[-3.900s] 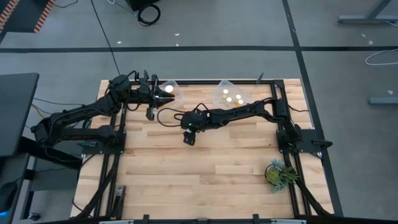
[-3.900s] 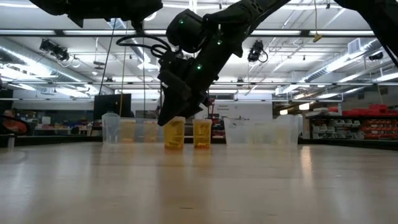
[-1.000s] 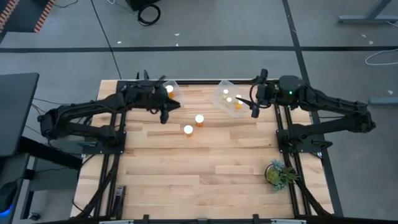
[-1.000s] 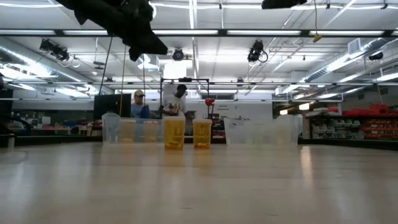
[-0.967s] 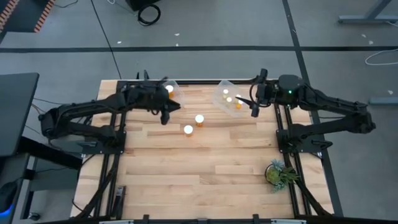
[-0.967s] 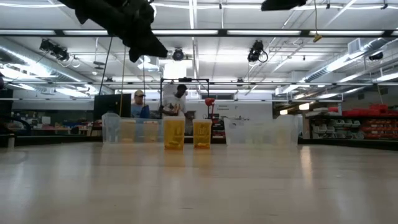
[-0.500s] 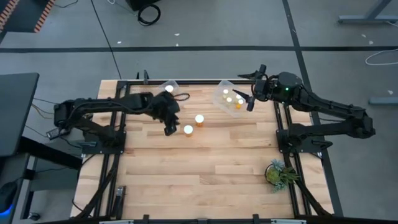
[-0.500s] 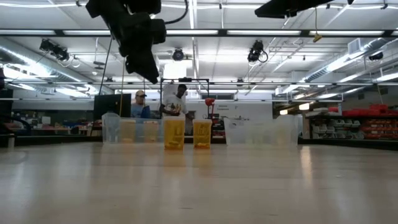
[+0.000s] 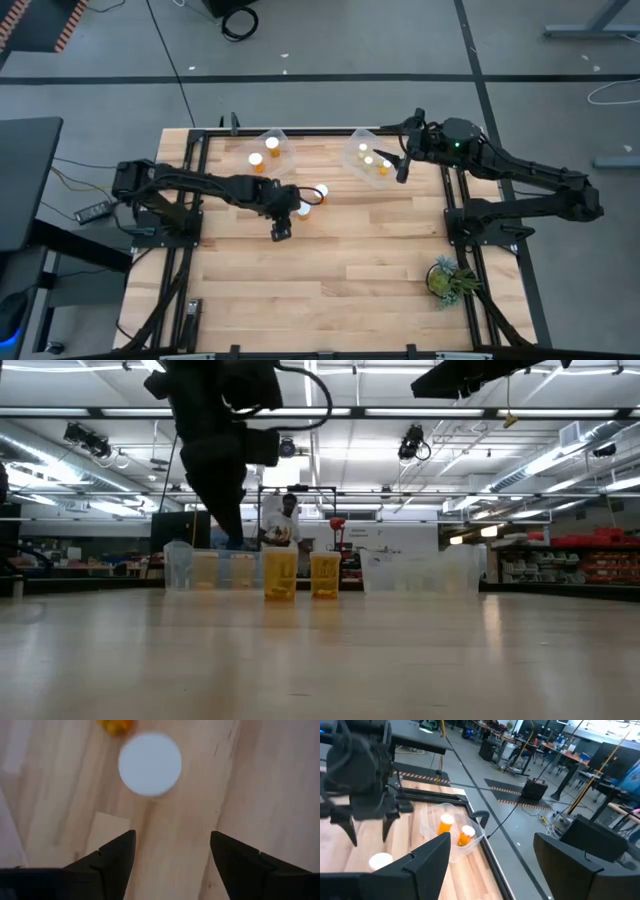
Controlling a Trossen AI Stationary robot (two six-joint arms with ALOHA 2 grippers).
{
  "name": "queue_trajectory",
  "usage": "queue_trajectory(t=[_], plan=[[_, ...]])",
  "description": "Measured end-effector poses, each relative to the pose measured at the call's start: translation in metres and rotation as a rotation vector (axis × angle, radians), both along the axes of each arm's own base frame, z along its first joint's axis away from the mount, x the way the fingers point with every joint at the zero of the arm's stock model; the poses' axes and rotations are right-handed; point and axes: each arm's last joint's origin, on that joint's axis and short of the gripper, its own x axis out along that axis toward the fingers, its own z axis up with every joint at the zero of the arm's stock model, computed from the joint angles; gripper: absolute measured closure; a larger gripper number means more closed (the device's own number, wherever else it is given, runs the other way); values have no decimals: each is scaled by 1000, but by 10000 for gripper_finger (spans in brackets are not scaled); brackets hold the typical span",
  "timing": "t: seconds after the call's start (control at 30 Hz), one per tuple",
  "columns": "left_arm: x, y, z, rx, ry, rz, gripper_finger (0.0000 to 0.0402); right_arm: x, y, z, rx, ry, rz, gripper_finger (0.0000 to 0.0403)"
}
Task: Pick and place medicine bottles into bin by pill shape (circle, oval)
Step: Put the large orange medicine bottle into the left transparent bin
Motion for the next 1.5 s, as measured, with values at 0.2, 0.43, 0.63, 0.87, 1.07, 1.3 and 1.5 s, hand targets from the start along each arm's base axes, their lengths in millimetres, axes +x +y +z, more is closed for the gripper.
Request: queue_trajectory(t=[0.2, 0.43, 0.63, 0.87, 1.07, 1.3, 1.5], plan=[[4, 5, -13, -16, 46, 49, 104, 1, 4, -1, 26, -2, 22, 109], [25, 14, -10, -17, 19, 82, 88, 2, 8, -2, 28, 9, 44, 109], [40, 16, -24, 4, 55, 91, 87, 3, 9, -2, 21, 13, 52, 109], [54, 17, -27, 4, 25, 91, 87, 3, 9, -2, 21, 13, 52, 109], [55, 18, -26, 2, 14, 96, 92, 3, 9, -2, 21, 13, 52, 109], [56, 18, -26, -4, -1, 111, 120, 3, 9, -2, 21, 13, 52, 109], [55, 20, -26, -7, -2, 122, 157, 3, 9, -2, 21, 14, 52, 109]])
